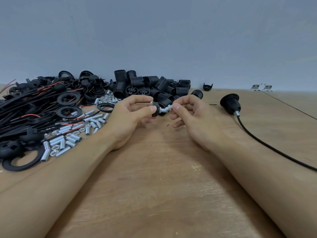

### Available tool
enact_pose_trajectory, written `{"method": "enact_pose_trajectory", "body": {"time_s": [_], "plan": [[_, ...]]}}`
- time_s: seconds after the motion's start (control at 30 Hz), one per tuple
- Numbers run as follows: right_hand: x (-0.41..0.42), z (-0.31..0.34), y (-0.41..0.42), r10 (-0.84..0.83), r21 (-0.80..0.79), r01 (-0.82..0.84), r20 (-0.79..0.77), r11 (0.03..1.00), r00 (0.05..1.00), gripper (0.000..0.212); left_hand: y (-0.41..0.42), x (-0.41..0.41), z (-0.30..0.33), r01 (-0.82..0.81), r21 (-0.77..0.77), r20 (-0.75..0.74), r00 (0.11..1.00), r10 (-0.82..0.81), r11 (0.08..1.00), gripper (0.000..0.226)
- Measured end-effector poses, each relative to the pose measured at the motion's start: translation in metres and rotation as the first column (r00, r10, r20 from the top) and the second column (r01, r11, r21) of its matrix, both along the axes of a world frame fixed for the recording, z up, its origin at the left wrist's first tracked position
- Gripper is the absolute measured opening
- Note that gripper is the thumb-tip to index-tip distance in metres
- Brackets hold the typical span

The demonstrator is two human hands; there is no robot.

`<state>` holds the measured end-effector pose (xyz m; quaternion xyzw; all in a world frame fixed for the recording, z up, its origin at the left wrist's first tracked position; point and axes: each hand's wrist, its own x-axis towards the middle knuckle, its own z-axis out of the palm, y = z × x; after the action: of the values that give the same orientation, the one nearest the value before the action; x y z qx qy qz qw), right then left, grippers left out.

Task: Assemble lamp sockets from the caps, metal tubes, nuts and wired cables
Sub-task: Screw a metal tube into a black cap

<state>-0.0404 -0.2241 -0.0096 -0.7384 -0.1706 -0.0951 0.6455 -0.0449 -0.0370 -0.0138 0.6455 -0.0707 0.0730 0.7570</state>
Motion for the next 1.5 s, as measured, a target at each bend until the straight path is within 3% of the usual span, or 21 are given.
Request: {"method": "enact_pose_trajectory", "body": {"time_s": [0.07,0.2,0.27,0.33,0.4,0.47,0.57,0.63,0.7,0.8,0.9,1.0,1.13,1.3,1.4,1.5], "plan": [[0.000,0.000,0.000,0.003,0.029,-0.002,-0.030,1.000,1.000,0.004,0.002,0.001,-0.002,0.028,-0.011,0.020,0.999,-0.028,1.000,0.035],[0.000,0.001,0.002,0.058,0.135,-0.041,-0.120,0.990,0.991,0.007,0.002,-0.002,-0.004,0.041,0.185,0.070,0.996,-0.054,0.982,0.036],[0.001,0.003,0.001,0.034,0.179,-0.011,-0.123,0.984,0.992,0.006,0.003,-0.002,-0.003,-0.024,0.245,0.135,0.991,-0.010,0.969,0.032],[0.002,0.004,-0.002,-0.001,0.215,0.027,-0.120,0.976,0.993,0.006,0.007,0.000,0.000,-0.214,0.344,0.253,0.959,0.129,0.914,0.030],[0.004,0.004,-0.004,-0.037,0.213,0.065,-0.132,0.975,0.991,0.006,0.020,0.004,0.005,-0.529,0.431,0.397,0.839,0.373,0.731,0.030],[0.005,0.003,-0.005,-0.058,0.196,0.087,-0.148,0.977,0.987,0.008,0.043,0.009,0.010,-0.709,0.461,0.464,0.705,0.536,0.533,0.042],[0.007,0.000,-0.003,-0.066,0.166,0.091,-0.150,0.982,0.987,0.009,0.079,0.011,0.015,-0.655,0.690,0.380,0.690,0.616,0.308,0.058],[0.007,-0.001,-0.003,-0.071,0.145,0.092,-0.144,0.985,0.987,0.009,0.100,0.011,0.015,-0.565,0.823,0.403,0.649,0.645,0.054,0.043],[0.007,-0.001,-0.004,-0.071,0.128,0.089,-0.138,0.988,0.988,0.009,0.113,0.010,0.015,-0.461,0.886,0.368,0.624,0.690,-0.057,0.032],[0.006,-0.001,-0.004,-0.073,0.116,0.089,-0.139,0.989,0.988,0.011,0.115,0.016,0.013,-0.375,0.926,0.269,0.743,0.613,0.048,0.036],[0.005,0.001,-0.005,-0.074,0.111,0.091,-0.149,0.990,0.986,0.011,0.113,0.024,0.009,-0.336,0.939,0.248,0.815,0.524,0.078,0.040],[0.004,0.001,-0.006,-0.073,0.103,0.089,-0.150,0.991,0.986,0.010,0.119,0.028,0.009,-0.335,0.935,0.224,0.813,0.537,0.117,0.046],[0.004,0.002,-0.007,-0.069,0.094,0.082,-0.139,0.992,0.988,0.010,0.120,0.024,0.010,-0.525,0.821,0.329,0.756,0.566,0.223,0.030],[0.007,0.000,-0.006,-0.059,0.078,0.070,-0.135,0.995,0.989,0.010,0.121,0.029,0.015,-0.530,0.843,0.416,0.752,0.511,0.093,0.040],[0.008,-0.001,-0.005,-0.043,0.074,0.054,-0.143,0.996,0.989,0.011,0.120,0.036,0.011,-0.333,0.941,0.265,0.842,0.471,0.066,0.055],[0.007,-0.003,-0.005,-0.026,0.051,0.034,-0.144,0.998,0.989,0.011,0.119,0.043,0.014,-0.185,0.982,0.186,0.869,0.459,-0.046,0.055]]}}
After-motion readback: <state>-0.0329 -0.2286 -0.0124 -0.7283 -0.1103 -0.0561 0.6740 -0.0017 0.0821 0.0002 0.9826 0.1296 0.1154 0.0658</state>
